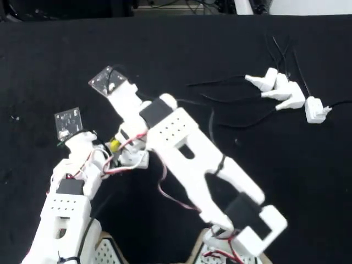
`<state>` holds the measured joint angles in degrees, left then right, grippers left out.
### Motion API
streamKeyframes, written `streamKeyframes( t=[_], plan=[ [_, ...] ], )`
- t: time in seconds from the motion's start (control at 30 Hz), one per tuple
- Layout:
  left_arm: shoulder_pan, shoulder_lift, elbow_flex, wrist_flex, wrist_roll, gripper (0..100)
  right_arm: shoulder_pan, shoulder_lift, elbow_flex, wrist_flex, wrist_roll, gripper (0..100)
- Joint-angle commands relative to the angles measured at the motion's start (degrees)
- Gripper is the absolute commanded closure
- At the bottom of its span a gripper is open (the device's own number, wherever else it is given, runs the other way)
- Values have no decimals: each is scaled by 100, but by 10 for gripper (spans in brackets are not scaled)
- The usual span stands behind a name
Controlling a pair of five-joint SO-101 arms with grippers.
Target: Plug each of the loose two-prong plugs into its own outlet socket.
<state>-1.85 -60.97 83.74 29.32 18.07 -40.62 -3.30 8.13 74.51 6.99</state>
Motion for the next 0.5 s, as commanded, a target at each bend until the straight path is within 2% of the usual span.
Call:
streamKeyframes(
  t=[0.0,0.13,0.47],
  plan=[
    [198,18,-382,-105,229,790,-88,-497,13,-176,-35,988],
    [576,18,-347,-105,220,790,-88,-541,-4,-176,-35,988],
    [567,18,-347,-105,220,790,-62,-541,4,-158,-18,988]
  ],
)
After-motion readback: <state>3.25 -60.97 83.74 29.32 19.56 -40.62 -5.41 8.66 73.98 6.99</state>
